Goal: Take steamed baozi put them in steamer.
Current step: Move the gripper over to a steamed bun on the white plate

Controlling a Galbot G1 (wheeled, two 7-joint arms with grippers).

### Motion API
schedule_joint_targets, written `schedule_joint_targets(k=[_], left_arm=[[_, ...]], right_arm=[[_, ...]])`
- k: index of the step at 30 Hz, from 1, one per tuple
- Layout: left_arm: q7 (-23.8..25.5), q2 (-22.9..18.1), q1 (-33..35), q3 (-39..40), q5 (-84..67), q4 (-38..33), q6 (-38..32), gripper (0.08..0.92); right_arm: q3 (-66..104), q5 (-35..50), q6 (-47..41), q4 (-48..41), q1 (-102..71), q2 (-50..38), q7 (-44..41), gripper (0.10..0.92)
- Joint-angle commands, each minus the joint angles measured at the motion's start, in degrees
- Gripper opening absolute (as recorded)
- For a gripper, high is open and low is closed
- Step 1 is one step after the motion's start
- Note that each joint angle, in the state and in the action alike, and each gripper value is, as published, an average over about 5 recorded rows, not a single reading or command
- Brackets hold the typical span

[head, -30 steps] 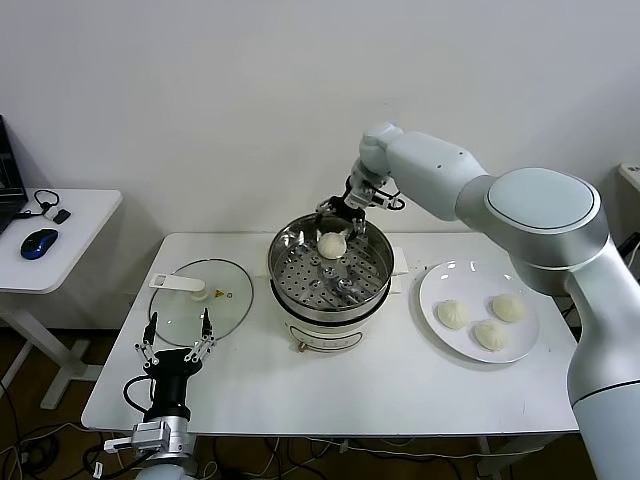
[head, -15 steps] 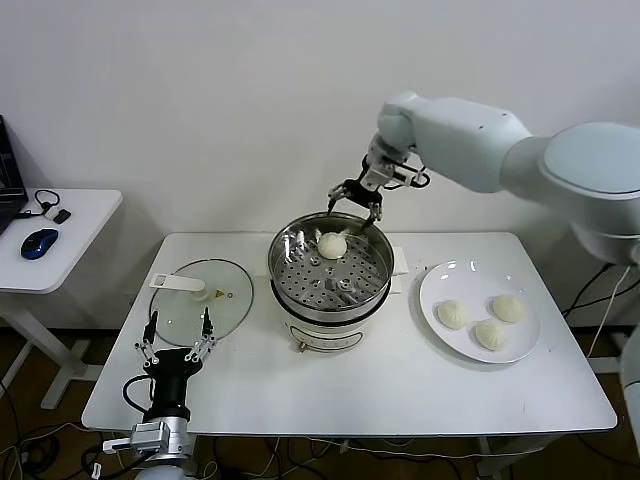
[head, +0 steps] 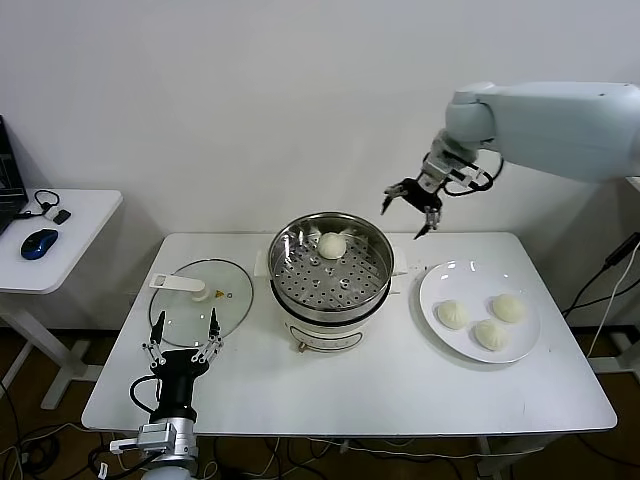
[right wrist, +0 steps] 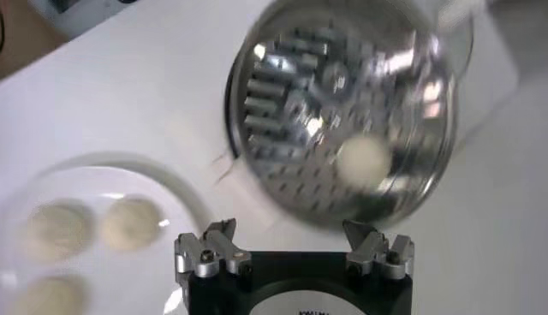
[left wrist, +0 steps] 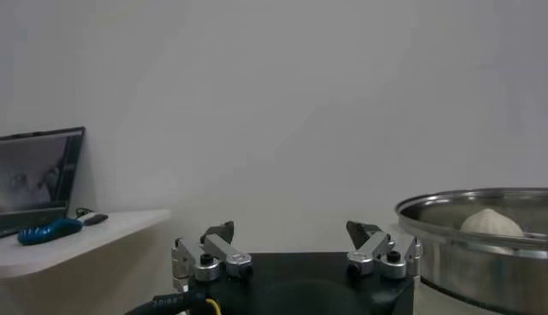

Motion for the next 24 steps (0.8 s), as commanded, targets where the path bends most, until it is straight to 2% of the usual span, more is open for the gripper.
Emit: schedule_joint_targets(k=[1, 5, 13, 24], left_arm=[[-0.01, -2.46, 0.02, 0.02, -0.10, 0.05, -0.03, 0.823], [0.01, -2.20, -0.03, -0.07, -0.30, 0.06, -0.05, 0.823], [0.04, -2.12, -0.05, -0.23, -0.35, 0.28, -0.12, 0.823], [0.11, -2.60, -0.02, -0.68, 0.15, 0.61, -0.30, 0.823]], right_arm=[[-9.27, 6.67, -29.61, 15.02, 7.25, -8.91, -1.28, 0.823], [-8.63, 7.70, -31.75, 15.66, 4.65, -12.08, -0.37, 0.823], [-3.29, 0.73, -31.30, 10.39, -5.81, -16.71, 0.14, 0.823], [8.63, -2.57, -28.88, 0.58, -20.61, -16.16, 1.94, 0.823]])
